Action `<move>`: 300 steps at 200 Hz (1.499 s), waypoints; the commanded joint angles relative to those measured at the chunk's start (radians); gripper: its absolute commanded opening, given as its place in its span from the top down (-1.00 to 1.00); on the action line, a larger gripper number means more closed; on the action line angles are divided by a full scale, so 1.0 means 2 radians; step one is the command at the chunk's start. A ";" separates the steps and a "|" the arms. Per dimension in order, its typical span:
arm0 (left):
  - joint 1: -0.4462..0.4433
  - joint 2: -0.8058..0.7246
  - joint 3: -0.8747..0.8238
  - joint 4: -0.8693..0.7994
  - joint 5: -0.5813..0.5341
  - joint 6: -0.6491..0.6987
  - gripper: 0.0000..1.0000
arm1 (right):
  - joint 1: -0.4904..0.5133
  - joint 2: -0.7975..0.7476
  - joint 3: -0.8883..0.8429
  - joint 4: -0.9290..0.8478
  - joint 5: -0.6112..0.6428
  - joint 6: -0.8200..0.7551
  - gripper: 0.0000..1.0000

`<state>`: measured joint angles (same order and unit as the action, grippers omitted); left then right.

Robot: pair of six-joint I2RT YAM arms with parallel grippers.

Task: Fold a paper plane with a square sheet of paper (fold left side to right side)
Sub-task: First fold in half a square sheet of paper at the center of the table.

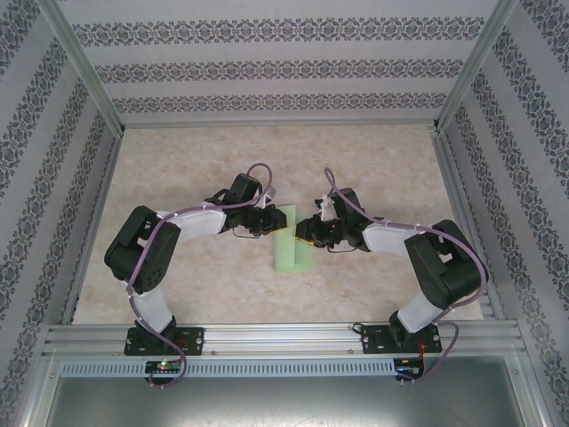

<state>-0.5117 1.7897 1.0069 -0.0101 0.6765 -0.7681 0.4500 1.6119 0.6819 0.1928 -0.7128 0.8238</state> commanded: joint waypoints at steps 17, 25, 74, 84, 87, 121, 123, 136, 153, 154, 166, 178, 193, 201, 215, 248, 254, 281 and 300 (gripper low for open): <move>-0.009 -0.007 0.013 -0.003 -0.008 0.006 0.59 | 0.004 0.007 0.021 -0.019 0.010 -0.026 0.95; -0.009 -0.013 0.011 -0.007 -0.012 0.008 0.57 | 0.002 0.009 0.026 -0.038 0.019 -0.038 1.00; -0.009 -0.074 -0.012 -0.082 -0.086 0.035 0.20 | -0.011 0.002 0.051 -0.141 0.103 -0.112 1.00; -0.009 -0.083 -0.020 -0.090 -0.097 0.037 0.15 | -0.011 0.002 0.057 -0.158 0.117 -0.124 1.00; -0.009 -0.083 -0.022 -0.091 -0.100 0.037 0.14 | -0.012 0.003 0.058 -0.161 0.121 -0.125 1.00; -0.018 -0.068 -0.033 -0.089 -0.112 0.031 -0.01 | -0.016 0.011 0.061 -0.176 0.146 -0.137 1.00; -0.018 -0.066 -0.033 -0.088 -0.112 0.030 -0.03 | -0.016 0.013 0.061 -0.177 0.147 -0.138 1.00; -0.025 -0.054 -0.029 -0.080 -0.111 0.025 -0.09 | -0.016 0.017 0.065 -0.181 0.149 -0.141 1.00; -0.031 -0.036 -0.019 -0.074 -0.109 0.020 -0.13 | -0.015 0.020 0.068 -0.182 0.151 -0.143 1.00; -0.032 -0.035 -0.018 -0.073 -0.109 0.020 -0.13 | -0.014 0.020 0.068 -0.182 0.151 -0.143 1.00; -0.035 -0.025 -0.013 -0.069 -0.108 0.017 -0.15 | -0.015 0.020 0.069 -0.182 0.150 -0.144 1.00; -0.037 -0.017 -0.009 -0.064 -0.105 0.014 -0.15 | -0.014 0.020 0.070 -0.182 0.150 -0.145 1.00; -0.040 -0.010 -0.003 -0.063 -0.106 0.013 -0.16 | -0.013 0.021 0.070 -0.182 0.149 -0.146 1.00; -0.041 -0.006 -0.001 -0.061 -0.105 0.012 -0.17 | -0.013 0.022 0.072 -0.182 0.149 -0.146 1.00; -0.042 0.000 0.003 -0.055 -0.101 0.009 -0.17 | -0.011 0.026 0.072 -0.181 0.147 -0.147 1.00; -0.046 0.010 0.012 -0.055 -0.100 0.008 -0.19 | -0.008 0.032 0.076 -0.180 0.146 -0.148 1.00; -0.046 0.012 0.013 -0.057 -0.102 0.008 -0.20 | -0.008 0.034 0.078 -0.179 0.146 -0.147 1.00; -0.046 0.018 0.018 -0.059 -0.105 0.008 -0.21 | -0.003 0.040 0.082 -0.179 0.141 -0.148 1.00; -0.046 0.020 0.020 -0.063 -0.111 0.008 -0.23 | -0.002 0.043 0.084 -0.179 0.141 -0.147 1.00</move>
<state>-0.5892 1.8156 1.0187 -0.1413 0.4728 -0.7422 0.4301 1.6802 0.8238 -0.1539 -0.4339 0.5457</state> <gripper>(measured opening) 0.610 0.053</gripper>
